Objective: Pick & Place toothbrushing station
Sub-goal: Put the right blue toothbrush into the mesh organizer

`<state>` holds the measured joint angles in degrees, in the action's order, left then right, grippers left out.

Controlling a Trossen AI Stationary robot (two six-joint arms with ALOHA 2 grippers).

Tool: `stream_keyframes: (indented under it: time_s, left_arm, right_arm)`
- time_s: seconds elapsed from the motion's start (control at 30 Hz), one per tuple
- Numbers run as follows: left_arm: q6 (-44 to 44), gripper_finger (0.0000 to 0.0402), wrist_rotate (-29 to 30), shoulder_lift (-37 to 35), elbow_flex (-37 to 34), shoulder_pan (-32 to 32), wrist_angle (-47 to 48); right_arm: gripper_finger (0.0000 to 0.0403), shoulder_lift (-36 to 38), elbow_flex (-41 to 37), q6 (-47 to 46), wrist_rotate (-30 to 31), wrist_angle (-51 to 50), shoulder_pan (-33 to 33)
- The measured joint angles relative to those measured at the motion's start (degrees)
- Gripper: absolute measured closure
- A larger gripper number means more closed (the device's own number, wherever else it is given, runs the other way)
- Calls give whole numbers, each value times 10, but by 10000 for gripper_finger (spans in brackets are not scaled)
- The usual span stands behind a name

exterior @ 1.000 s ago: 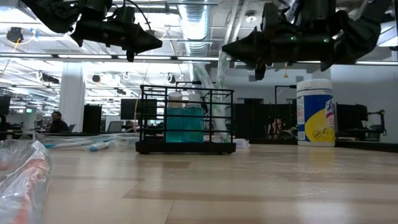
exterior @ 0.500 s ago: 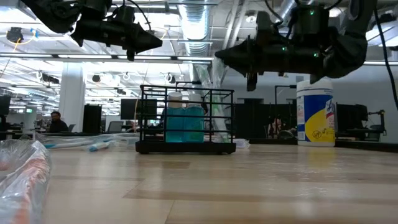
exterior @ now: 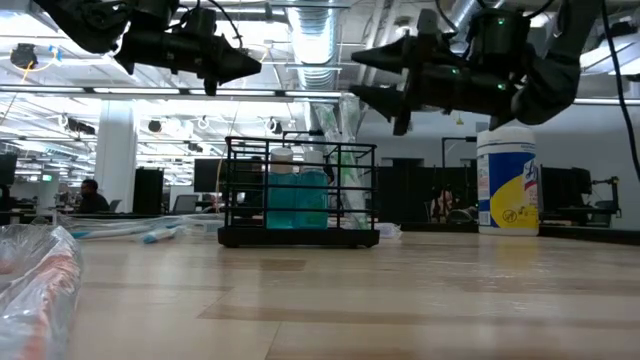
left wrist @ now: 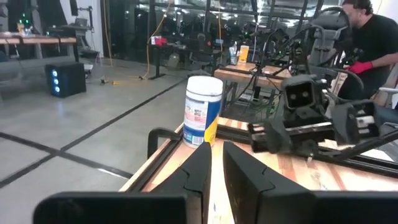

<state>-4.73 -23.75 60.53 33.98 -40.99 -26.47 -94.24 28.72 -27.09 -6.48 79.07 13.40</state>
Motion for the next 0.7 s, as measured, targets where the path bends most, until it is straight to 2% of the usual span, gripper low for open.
stream_keyframes:
  time_s: [0.1, 0.23, 0.33, 0.4, 0.53, 0.7]
  left_arm:
    - [-8, 361, 0, 0, 0, 0, -40]
    - [-13, 355, 10, -12, 0, 0, -109]
    - [-20, 356, 55, -27, 0, 0, -109]
    - [-24, 358, 63, -34, 0, 0, -110]
    - [-44, 366, 84, -36, 0, 0, -109]
    - [-96, 382, 119, -27, 0, 0, -104]
  right_arm:
    - [129, 9, 17, -36, 1, -1, 21]
    - [129, 10, 36, -131, 3, -12, 52]
    - [129, 10, 38, -187, 4, -32, 68]
    - [129, 8, 38, -211, 0, -42, 70]
    - [129, 9, 50, -264, -41, -35, 73]
    - [129, 9, 74, -283, -39, -54, 79]
